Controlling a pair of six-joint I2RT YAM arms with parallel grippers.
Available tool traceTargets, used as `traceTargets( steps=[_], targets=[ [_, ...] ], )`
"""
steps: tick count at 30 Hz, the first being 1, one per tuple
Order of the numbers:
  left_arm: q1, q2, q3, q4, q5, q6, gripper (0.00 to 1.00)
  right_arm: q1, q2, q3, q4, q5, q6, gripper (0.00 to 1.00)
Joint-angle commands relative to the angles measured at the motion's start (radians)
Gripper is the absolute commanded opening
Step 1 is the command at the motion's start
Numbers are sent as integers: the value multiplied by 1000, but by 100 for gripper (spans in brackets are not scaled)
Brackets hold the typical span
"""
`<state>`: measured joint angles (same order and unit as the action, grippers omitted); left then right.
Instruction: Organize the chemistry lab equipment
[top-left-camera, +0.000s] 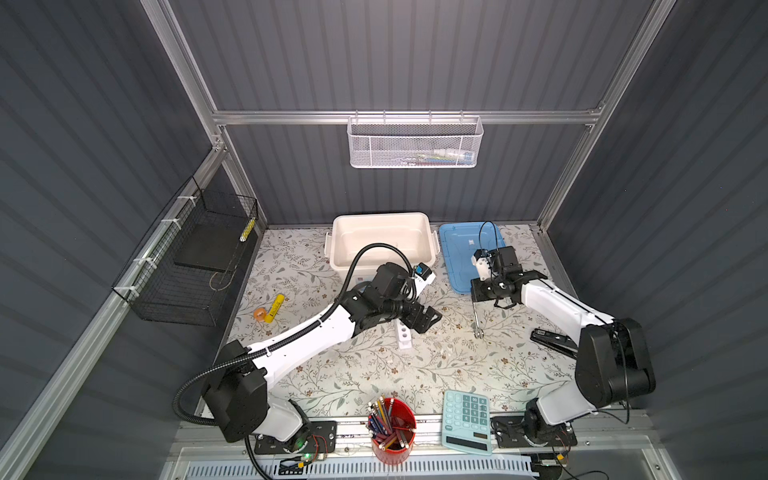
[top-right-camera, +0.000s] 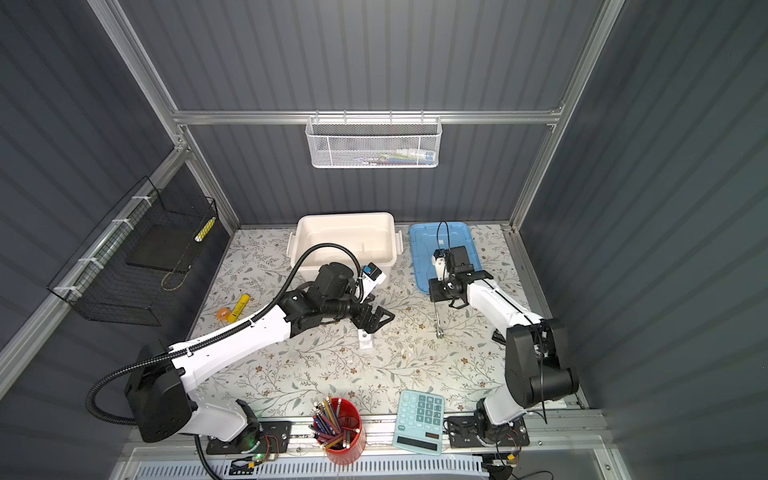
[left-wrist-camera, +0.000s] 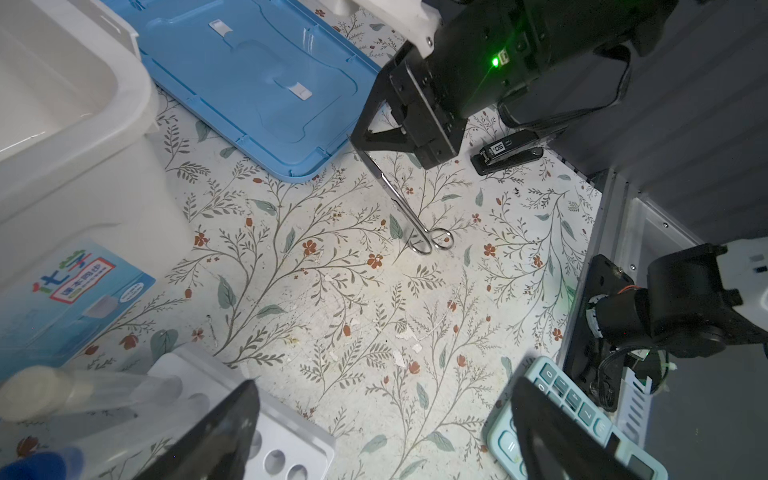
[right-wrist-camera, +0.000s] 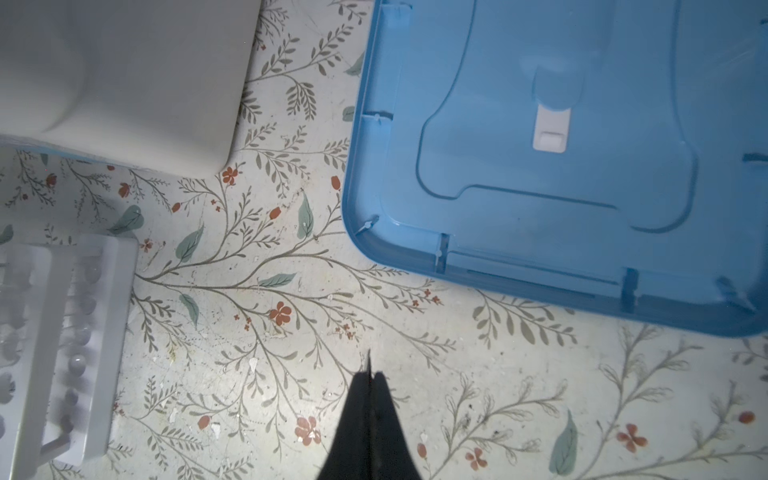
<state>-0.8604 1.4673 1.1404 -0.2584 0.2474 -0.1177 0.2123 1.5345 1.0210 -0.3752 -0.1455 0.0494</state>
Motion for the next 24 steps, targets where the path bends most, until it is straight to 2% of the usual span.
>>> traceTargets(
  steps=[1,9,15,19,24],
  targets=[
    [-18,20,43,15,-6,-13,94,-11,-48,-27,53,-17,28,0],
    [-38,49,63,14,-28,-7,94,-33,-137,-111,123,-22,56,0],
    [-42,25,66,9,-58,2,94,-50,-87,-94,31,-21,47,0],
    [-42,-18,67,7,-95,22,94,-48,-19,-57,-50,-5,46,20],
    [-32,-86,67,-10,-148,53,95,-13,107,21,-147,48,20,28]
  ],
)
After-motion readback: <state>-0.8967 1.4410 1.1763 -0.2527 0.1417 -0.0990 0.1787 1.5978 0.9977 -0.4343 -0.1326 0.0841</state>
